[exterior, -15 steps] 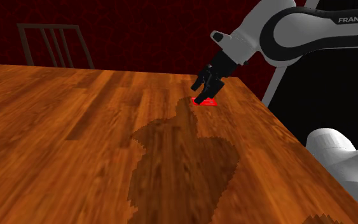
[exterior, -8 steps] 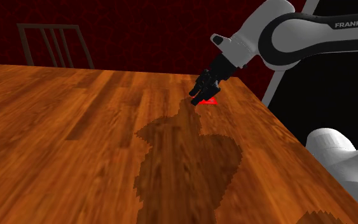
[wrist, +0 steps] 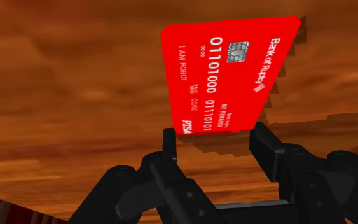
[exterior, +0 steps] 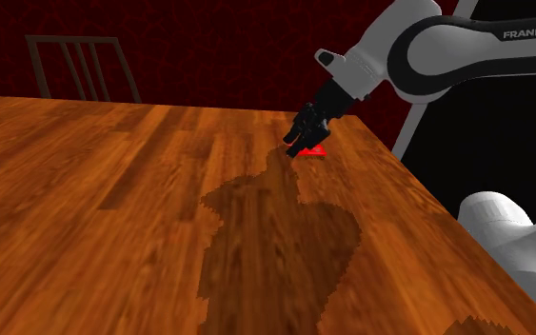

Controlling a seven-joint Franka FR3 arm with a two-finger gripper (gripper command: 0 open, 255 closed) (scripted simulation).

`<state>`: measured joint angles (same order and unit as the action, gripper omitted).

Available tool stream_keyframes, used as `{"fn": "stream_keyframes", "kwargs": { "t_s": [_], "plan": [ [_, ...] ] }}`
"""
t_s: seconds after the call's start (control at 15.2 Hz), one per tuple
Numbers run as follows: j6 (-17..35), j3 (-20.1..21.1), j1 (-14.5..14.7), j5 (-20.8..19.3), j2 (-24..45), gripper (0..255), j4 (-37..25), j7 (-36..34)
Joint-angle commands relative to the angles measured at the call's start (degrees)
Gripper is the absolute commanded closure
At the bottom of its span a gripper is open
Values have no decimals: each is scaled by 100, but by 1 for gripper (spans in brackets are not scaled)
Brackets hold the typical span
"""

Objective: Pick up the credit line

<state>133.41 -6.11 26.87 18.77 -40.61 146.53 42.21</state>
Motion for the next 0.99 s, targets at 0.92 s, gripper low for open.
{"fn": "stream_keyframes", "kwargs": {
  "t_s": [0.92],
  "plan": [
    [-1012, 50, -79, -192, 34, 255, -1051, -345]
  ]
}}
